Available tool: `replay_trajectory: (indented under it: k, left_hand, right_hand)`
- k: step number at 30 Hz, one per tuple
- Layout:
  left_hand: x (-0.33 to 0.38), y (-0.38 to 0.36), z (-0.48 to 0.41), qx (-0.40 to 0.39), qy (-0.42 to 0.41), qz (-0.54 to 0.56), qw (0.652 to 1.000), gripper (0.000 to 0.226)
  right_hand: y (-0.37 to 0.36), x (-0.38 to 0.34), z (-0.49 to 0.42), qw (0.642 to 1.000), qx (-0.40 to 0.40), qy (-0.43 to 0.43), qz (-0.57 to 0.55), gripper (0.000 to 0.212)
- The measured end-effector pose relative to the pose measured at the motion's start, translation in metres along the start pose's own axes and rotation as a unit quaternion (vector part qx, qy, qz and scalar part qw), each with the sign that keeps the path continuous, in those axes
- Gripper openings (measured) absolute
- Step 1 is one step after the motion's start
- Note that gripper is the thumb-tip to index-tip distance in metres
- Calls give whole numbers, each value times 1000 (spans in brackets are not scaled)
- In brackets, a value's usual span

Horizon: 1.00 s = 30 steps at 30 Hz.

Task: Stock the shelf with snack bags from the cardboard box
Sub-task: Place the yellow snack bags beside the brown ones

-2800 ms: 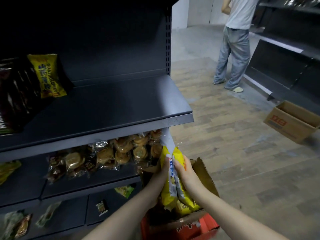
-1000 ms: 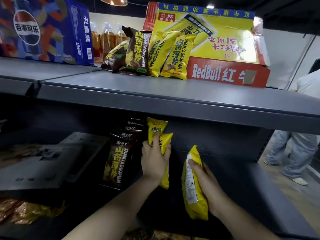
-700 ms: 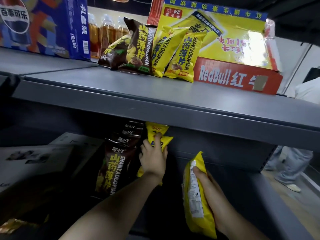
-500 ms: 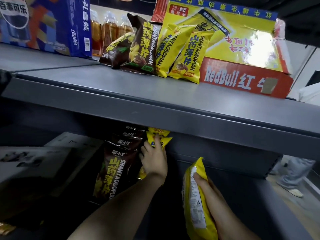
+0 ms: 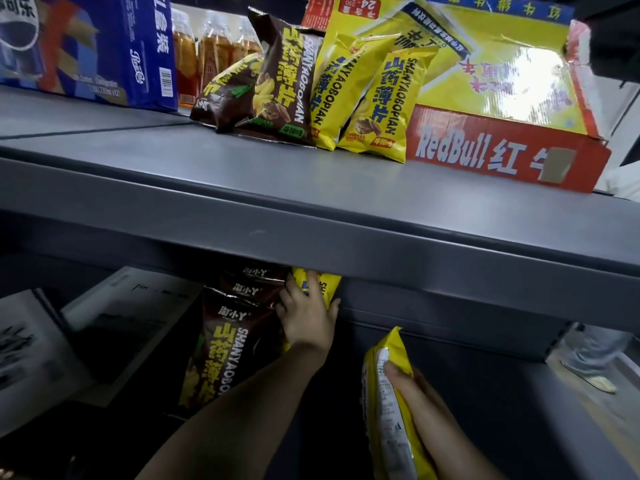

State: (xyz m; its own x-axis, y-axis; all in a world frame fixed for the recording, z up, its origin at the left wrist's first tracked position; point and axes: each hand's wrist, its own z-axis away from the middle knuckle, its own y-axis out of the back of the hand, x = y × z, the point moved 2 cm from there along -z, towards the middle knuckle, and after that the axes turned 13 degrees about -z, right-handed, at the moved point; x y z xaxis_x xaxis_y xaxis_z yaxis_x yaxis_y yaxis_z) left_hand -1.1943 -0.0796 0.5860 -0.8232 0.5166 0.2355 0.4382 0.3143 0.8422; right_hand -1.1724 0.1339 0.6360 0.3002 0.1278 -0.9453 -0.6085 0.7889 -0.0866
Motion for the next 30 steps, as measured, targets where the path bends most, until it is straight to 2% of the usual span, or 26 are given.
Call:
replay_trajectory:
  k: [3,5,7,10,14,18,22,26,28,30]
  left_hand:
    - [-4,4,9,30,-18,23,999,84]
    - [-7,8,23,48,-37,38,997,96]
    - [-10,9,40,49,-60,31,997,104]
    - [-17,2,53,39,-57,16,997,106]
    - [-26,-7,50,39,-65,15,997,90]
    - [-25,-16,49,12,-66,20,998,93]
    - [-24,-13,46,-34,-61,-4,998,120]
    - [-26,19,68,-13,-93,16,995,98]
    - [-30,32,86,-6,-130,43,991,90]
    - [-40,45,102,-18,-151,100,983,82]
  right_hand:
    - [-1,0,2,1000,1,1,-3,18]
    - [-3,0,3,1000,3,6,-3,13]
    - [-5,1,4,1000,2,5,-10,21]
    - [-9,5,4,1000,-8,-10,-26,44]
    - [-11,11,5,999,-14,-13,-37,43]
    - [-10,15,10,999,-13,-12,-42,50]
    - [-8,13,15,999,-3,1,-48,41]
    - [-12,5,9,996,9,57,-64,24]
    - [-17,-2,0,992,17,103,-65,28]
    - [-27,-11,-12,986,38,158,-37,40]
